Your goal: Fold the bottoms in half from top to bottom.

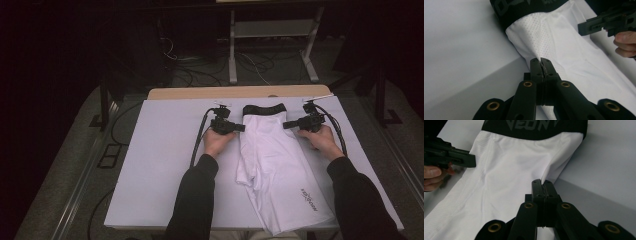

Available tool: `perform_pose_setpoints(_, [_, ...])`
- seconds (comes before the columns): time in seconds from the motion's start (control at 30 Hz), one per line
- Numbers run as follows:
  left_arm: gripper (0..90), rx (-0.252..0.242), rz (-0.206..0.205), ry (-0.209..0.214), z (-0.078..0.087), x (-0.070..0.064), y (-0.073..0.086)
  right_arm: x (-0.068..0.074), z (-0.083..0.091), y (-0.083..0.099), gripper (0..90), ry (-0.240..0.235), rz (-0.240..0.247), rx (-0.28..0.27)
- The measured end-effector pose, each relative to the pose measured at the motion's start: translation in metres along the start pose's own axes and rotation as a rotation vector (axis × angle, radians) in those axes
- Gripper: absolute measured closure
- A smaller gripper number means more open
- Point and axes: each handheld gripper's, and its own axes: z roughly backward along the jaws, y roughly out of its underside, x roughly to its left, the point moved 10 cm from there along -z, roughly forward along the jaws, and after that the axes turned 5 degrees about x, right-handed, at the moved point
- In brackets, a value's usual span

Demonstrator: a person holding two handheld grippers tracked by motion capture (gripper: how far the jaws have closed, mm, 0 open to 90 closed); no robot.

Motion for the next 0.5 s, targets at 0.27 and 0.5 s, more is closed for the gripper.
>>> perform_pose_setpoints(0.27, [88.5, -0.018, -0.019, 0.017, 0.012, -0.012, -0.006, 0.006, 0.013, -0.003, 88.8, -0.021, 0.008, -0.045])
perform_pose_setpoints(0.5, [88.5, -0.035, -0.034, 0.053, 0.02, -0.032, -0.006, 0.016, 0.026, 0.0, 88.8, -0.037, 0.044, -0.063])
